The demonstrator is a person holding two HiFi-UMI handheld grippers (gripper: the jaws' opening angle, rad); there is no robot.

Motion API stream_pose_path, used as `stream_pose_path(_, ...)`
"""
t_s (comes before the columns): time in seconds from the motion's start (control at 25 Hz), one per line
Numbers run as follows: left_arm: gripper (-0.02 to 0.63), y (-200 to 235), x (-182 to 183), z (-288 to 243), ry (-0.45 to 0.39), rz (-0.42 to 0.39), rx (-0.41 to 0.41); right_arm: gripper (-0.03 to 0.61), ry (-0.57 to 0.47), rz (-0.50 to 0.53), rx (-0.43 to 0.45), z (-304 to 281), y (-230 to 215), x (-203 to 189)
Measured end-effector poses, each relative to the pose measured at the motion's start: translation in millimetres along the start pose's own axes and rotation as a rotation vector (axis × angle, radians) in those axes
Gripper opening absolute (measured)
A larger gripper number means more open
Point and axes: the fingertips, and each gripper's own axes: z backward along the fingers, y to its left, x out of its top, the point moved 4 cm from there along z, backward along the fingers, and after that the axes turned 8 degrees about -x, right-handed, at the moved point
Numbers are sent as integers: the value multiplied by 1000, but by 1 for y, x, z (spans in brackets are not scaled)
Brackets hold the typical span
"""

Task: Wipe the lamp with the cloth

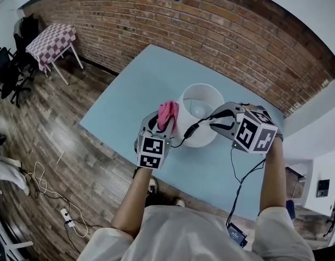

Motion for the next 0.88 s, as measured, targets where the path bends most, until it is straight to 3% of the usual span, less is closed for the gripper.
stream_pose_path(0.28,166,8,-24,-10,63,55,-9,83,-20,-62,38,5,5,8)
stream_pose_path(0.88,166,22,-64,-26,125,150,-6,67,-32,-53,48,5,16,21)
